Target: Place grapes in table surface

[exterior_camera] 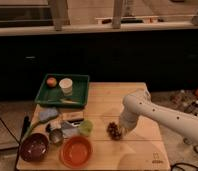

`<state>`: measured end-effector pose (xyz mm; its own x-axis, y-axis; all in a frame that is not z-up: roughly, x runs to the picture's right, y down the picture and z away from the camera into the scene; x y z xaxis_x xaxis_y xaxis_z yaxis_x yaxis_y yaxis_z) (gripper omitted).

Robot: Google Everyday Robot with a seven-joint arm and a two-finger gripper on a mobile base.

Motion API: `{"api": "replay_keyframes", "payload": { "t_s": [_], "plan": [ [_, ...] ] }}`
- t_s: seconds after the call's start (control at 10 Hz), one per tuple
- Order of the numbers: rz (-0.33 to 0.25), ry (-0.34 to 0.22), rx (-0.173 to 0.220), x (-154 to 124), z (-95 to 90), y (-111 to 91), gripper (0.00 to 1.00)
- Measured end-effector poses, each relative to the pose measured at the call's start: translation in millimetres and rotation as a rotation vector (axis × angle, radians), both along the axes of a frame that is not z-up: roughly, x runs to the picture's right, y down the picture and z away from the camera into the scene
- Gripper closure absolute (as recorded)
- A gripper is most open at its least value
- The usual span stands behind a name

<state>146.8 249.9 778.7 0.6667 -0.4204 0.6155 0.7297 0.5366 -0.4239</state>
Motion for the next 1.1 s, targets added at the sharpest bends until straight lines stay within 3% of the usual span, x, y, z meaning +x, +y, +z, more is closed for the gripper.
{"api": "replay_keyframes", "payload": {
  "t_s": [0.2,0.3,1.1],
  "plan": [
    [0.001,-0.005,-0.001,-2.2,-1.5,0.3,0.23],
    [0.001,-0.008,0.002,-2.8,-1.7,-2.8,0.2],
    [-0.013,-0.011,0.016,-4.4,-1.5,-24.4,0.2]
  ]
}}
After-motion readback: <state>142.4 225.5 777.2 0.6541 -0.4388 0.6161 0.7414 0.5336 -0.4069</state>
